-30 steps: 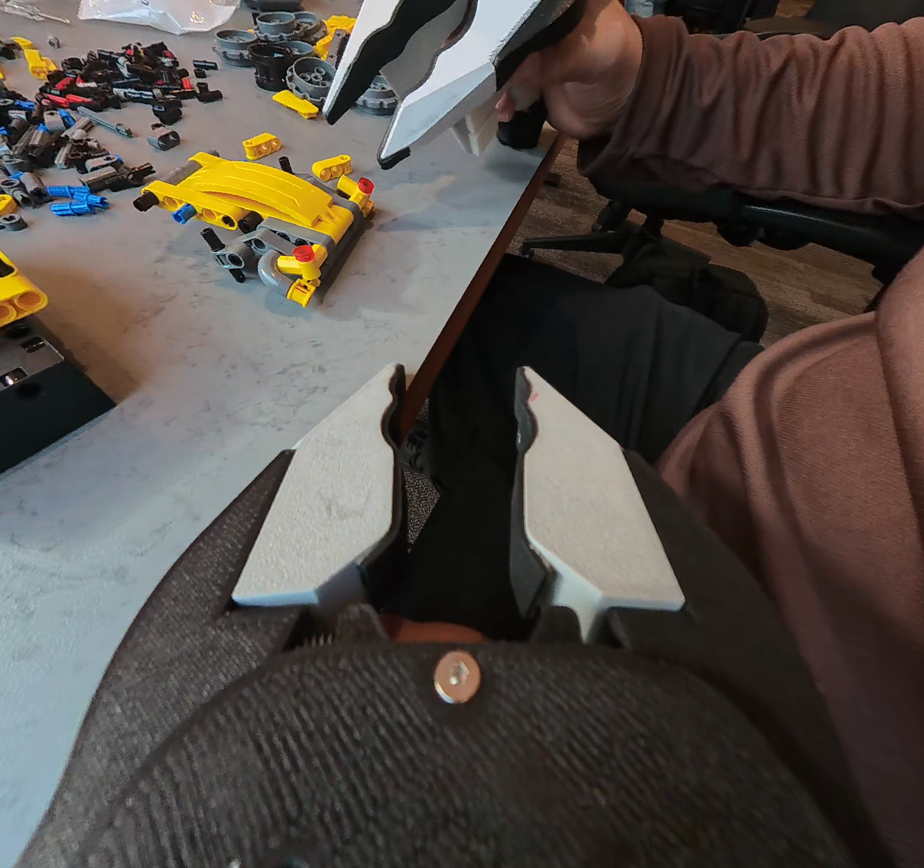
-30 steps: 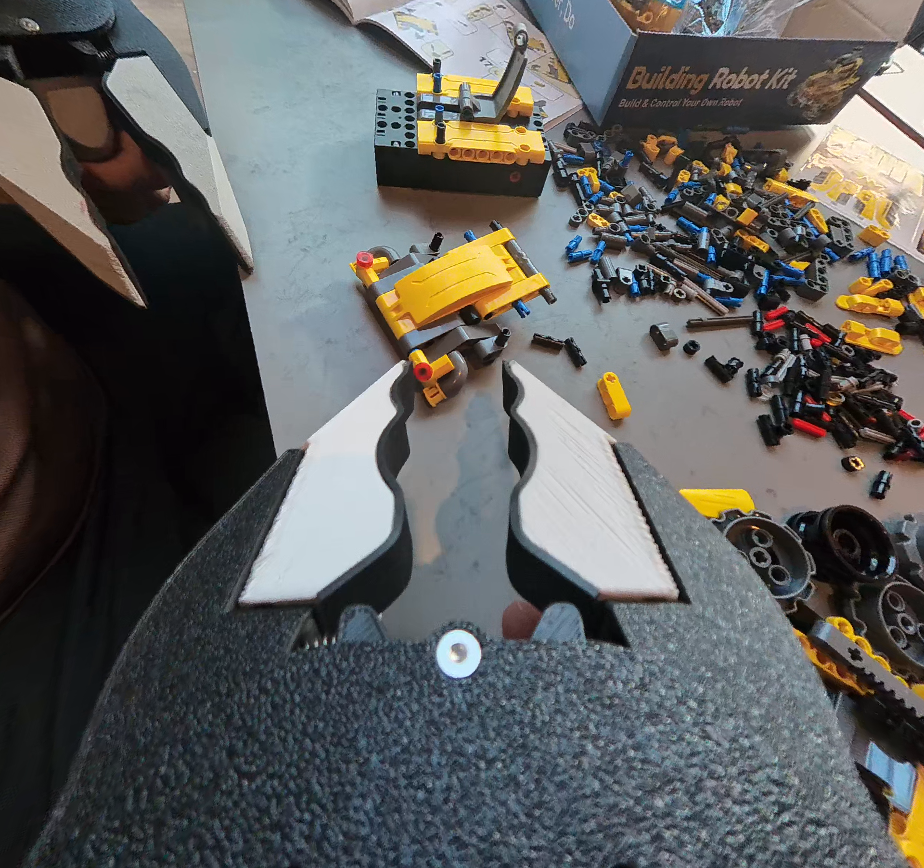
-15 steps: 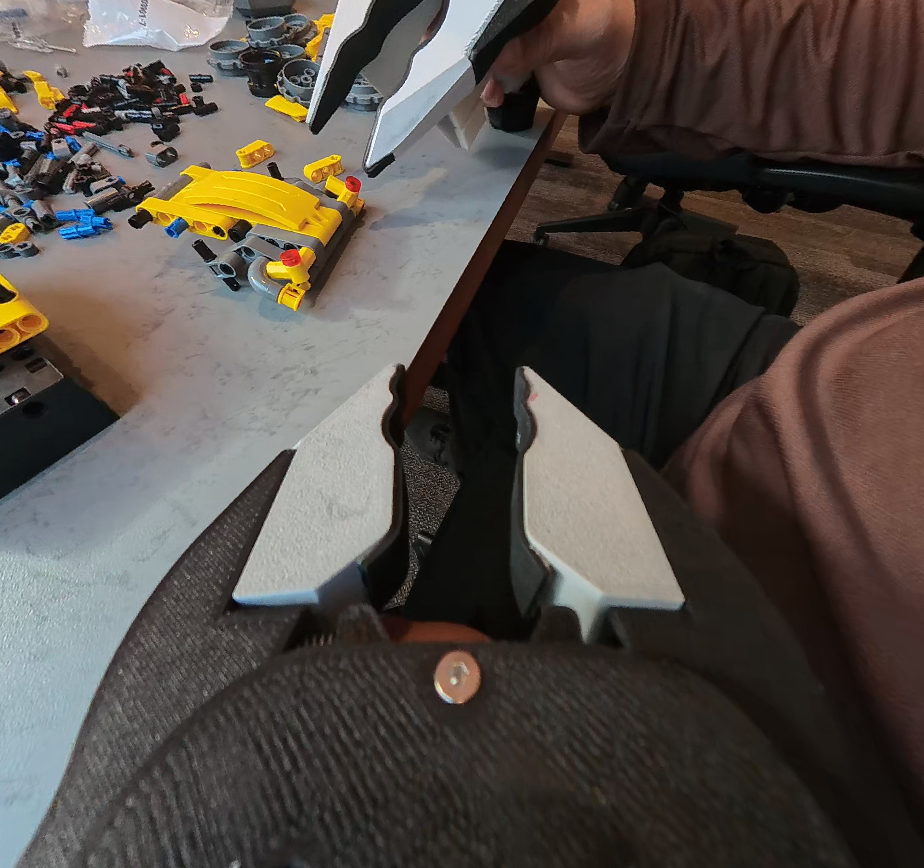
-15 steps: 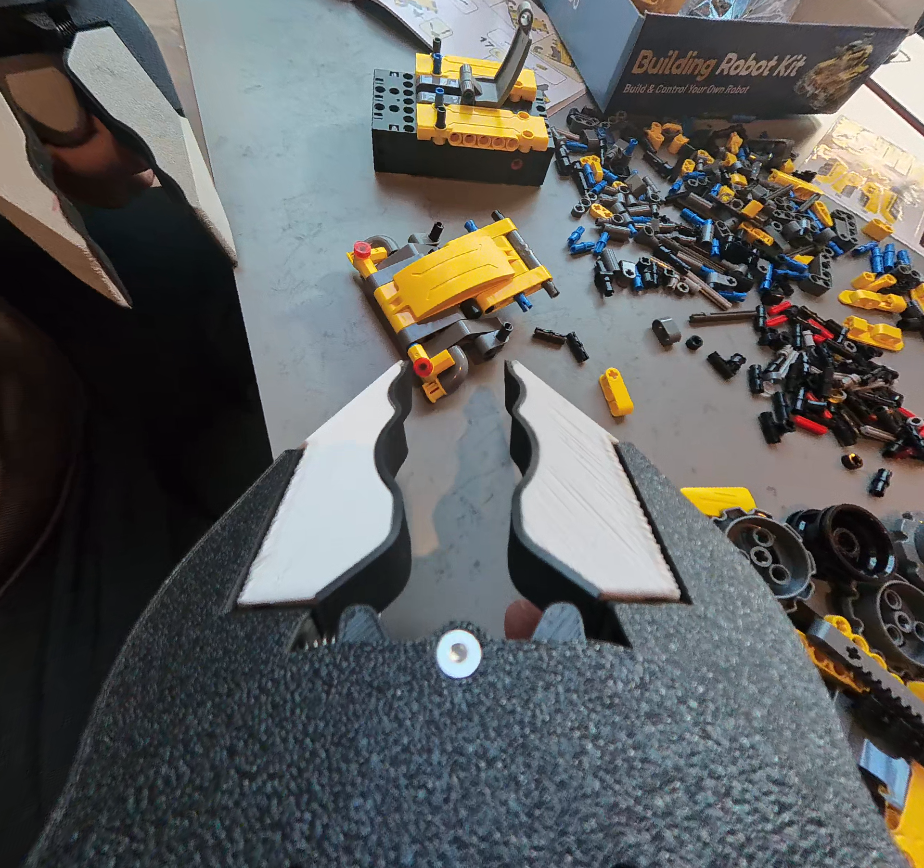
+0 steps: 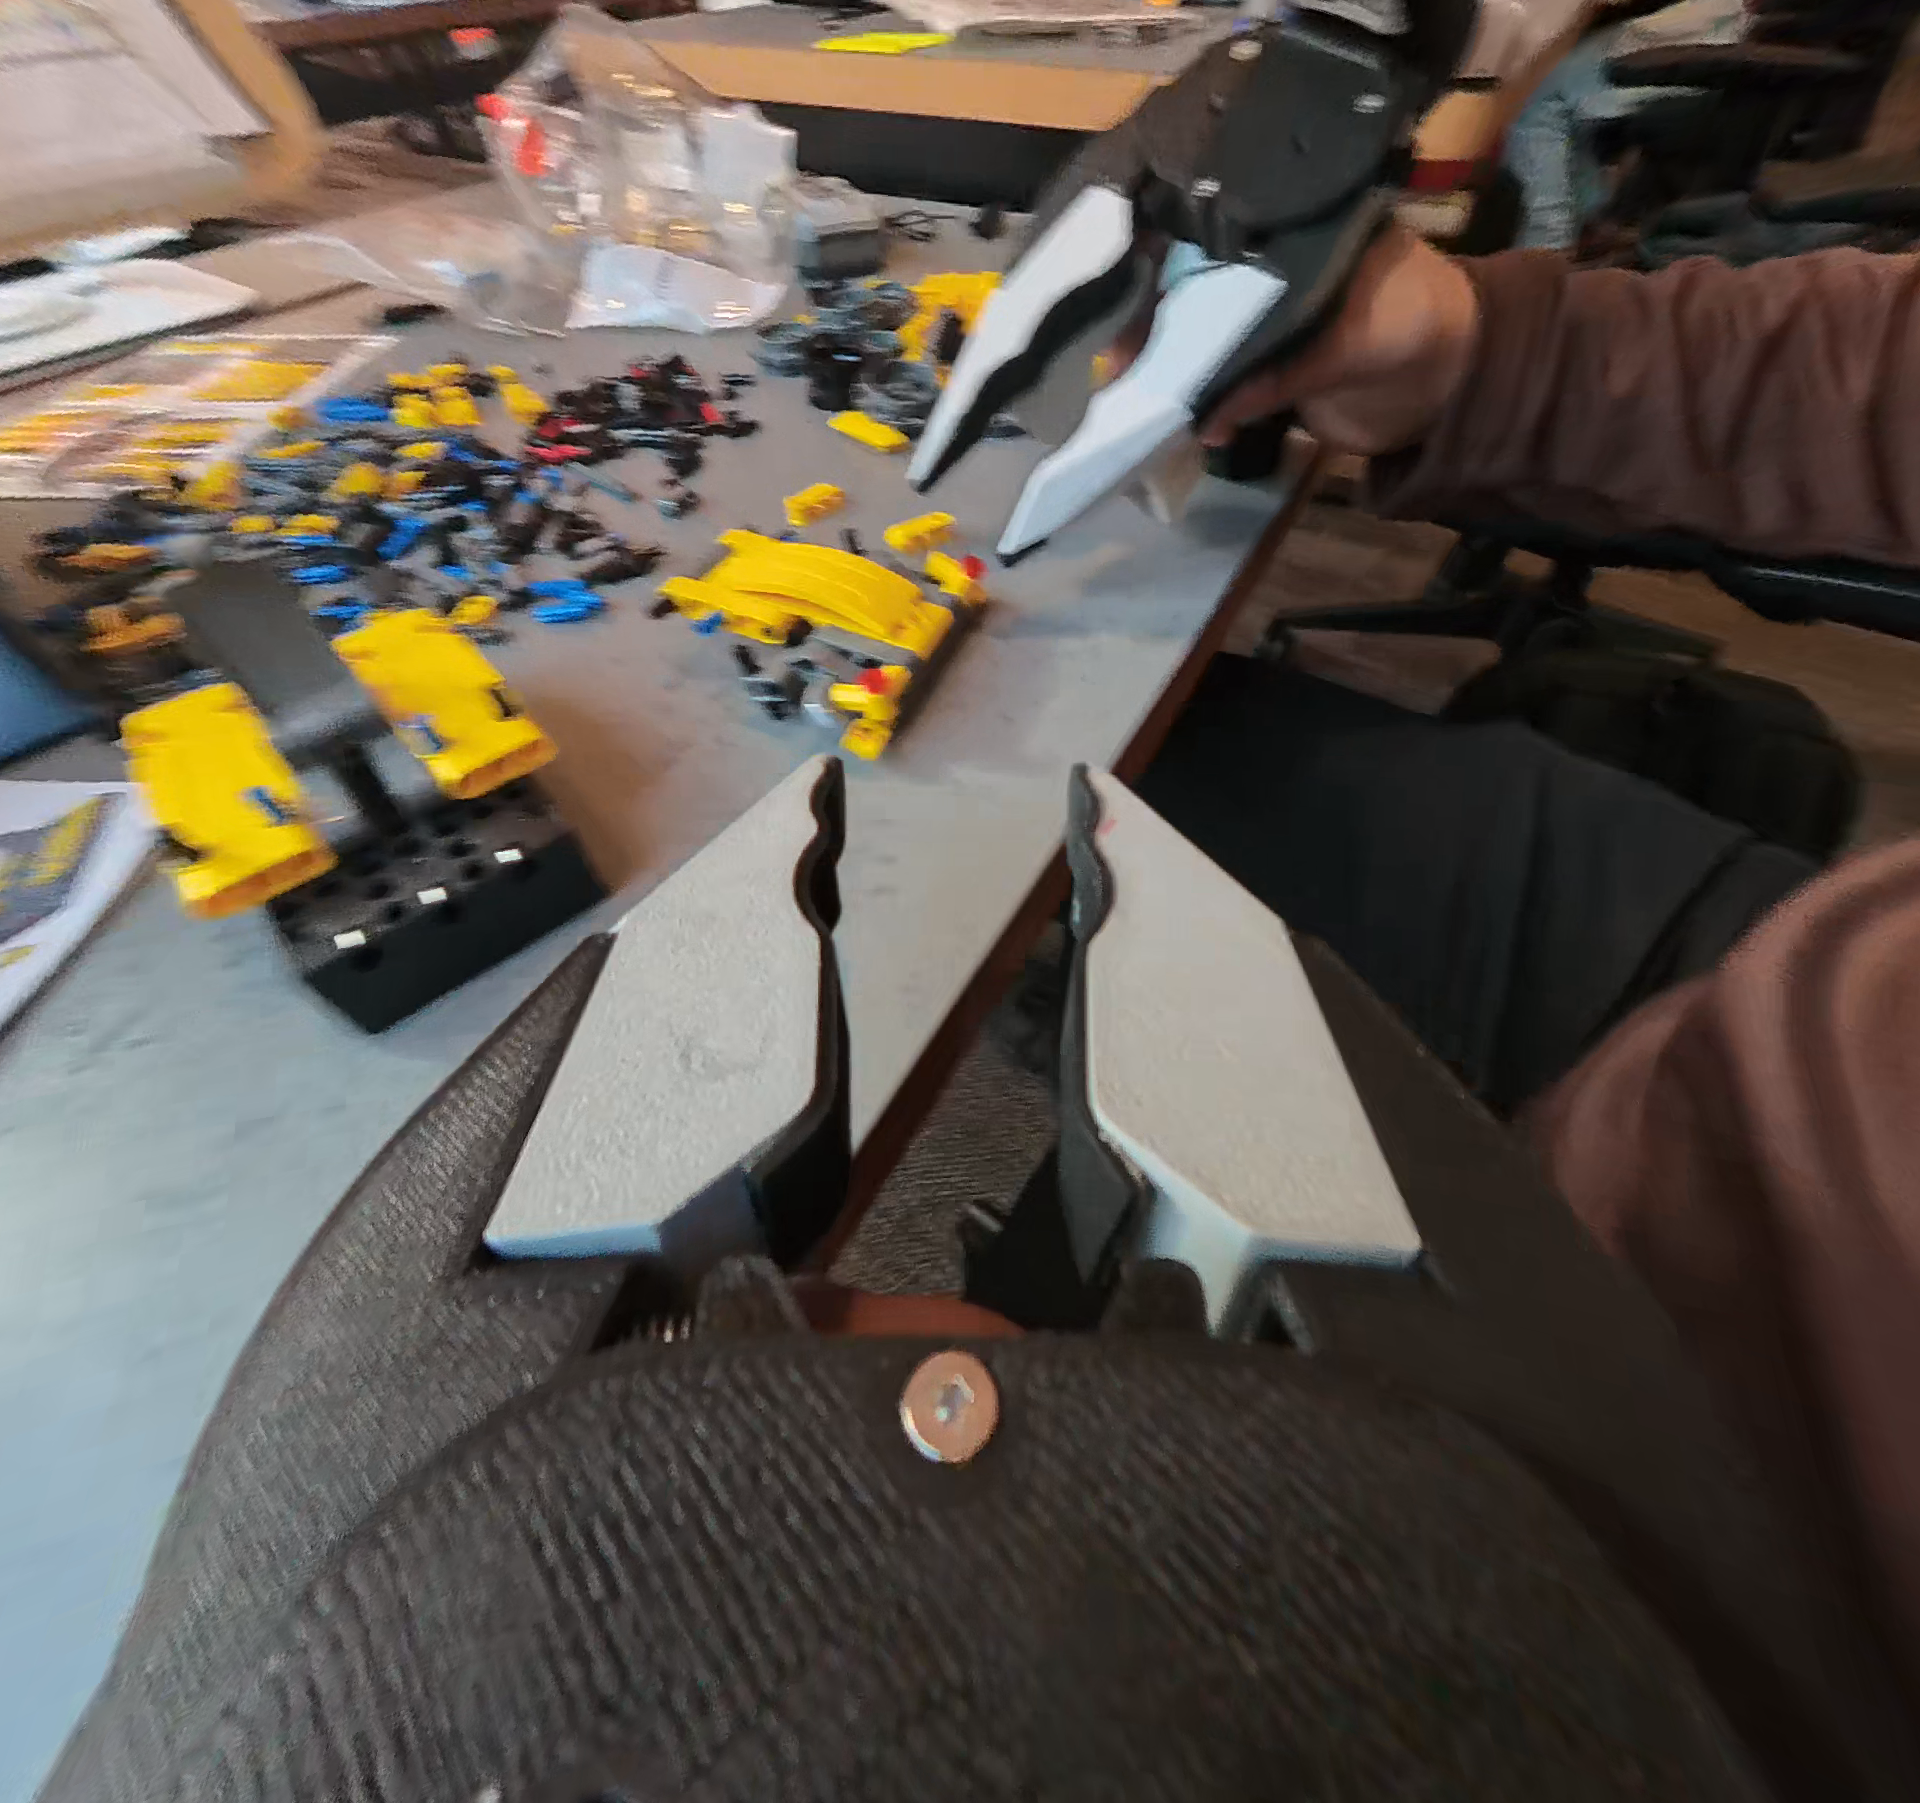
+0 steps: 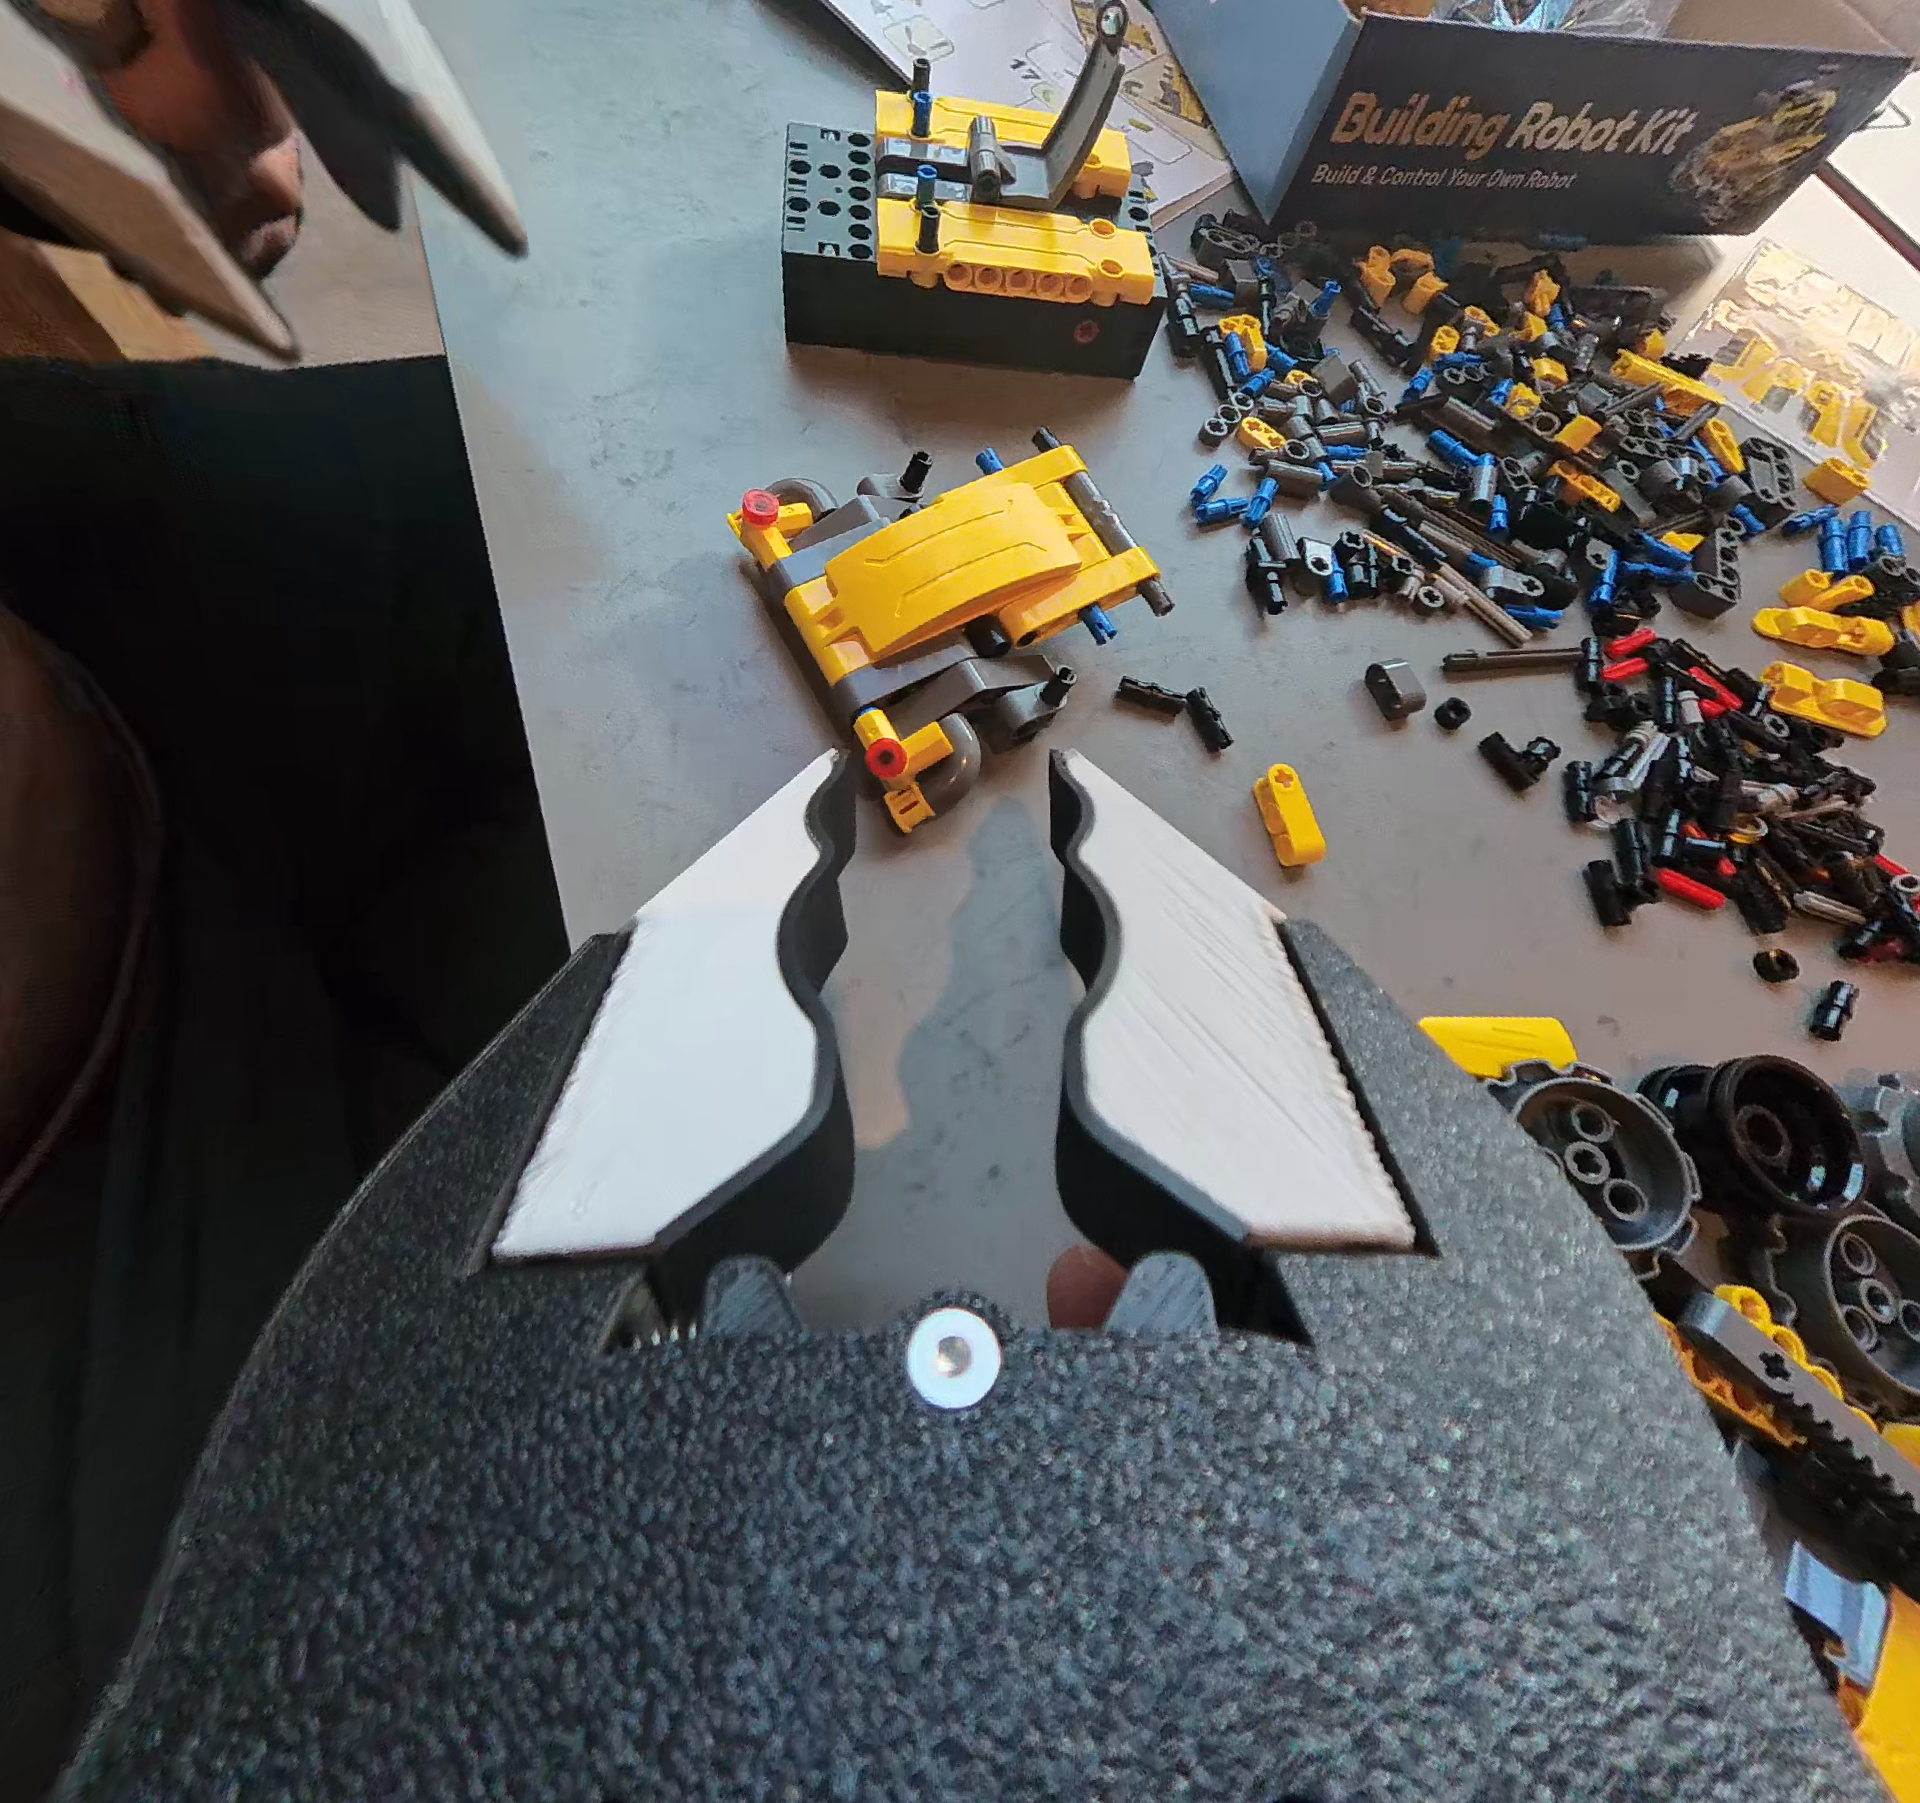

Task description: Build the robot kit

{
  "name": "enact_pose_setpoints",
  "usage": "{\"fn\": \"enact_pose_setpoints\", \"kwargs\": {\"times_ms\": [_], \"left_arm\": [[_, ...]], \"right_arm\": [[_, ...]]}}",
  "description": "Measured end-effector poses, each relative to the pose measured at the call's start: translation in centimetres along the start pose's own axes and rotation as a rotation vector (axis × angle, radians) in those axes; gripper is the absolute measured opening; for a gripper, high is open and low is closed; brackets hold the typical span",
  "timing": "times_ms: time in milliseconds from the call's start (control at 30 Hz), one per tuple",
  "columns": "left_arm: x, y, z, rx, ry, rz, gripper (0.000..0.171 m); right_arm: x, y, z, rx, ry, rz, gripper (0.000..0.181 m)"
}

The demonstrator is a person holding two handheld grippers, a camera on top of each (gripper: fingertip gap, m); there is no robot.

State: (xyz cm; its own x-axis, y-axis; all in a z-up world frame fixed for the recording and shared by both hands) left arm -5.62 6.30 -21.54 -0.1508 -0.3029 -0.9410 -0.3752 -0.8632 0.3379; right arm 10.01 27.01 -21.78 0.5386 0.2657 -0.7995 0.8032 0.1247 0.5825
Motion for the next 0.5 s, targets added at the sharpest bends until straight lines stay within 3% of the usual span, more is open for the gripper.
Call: {"fn": "enact_pose_setpoints", "kwargs": {"times_ms": [200, 300, 500], "left_arm": [[-0.2, 1.0, 4.6, -0.223, -0.007, 0.109, 0.050], [0.2, 0.6, 6.6, -0.199, 0.007, 0.234, 0.068], [-0.6, 0.0, 8.6, -0.202, -0.012, 0.250, 0.070]], "right_arm": [[0.0, 0.0, 0.1, -0.001, 0.003, -0.004, 0.035], [-0.2, -0.1, 0.3, -0.012, -0.001, -0.005, 0.035], [-0.4, -0.6, 0.6, -0.022, 0.015, 0.010, 0.035]]}}
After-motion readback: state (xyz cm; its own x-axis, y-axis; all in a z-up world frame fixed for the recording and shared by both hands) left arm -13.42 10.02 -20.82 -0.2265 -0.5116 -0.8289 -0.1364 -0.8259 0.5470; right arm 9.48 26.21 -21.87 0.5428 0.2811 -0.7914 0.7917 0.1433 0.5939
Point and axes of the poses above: each gripper's, where its closed fingertips meet, y back along the fingers, x out of its underside, z = x × y across the jaws, the point moved 9 cm from there along y, back along the fingers, and after that the axes turned 3 degrees about z, right-handed, at the moved point
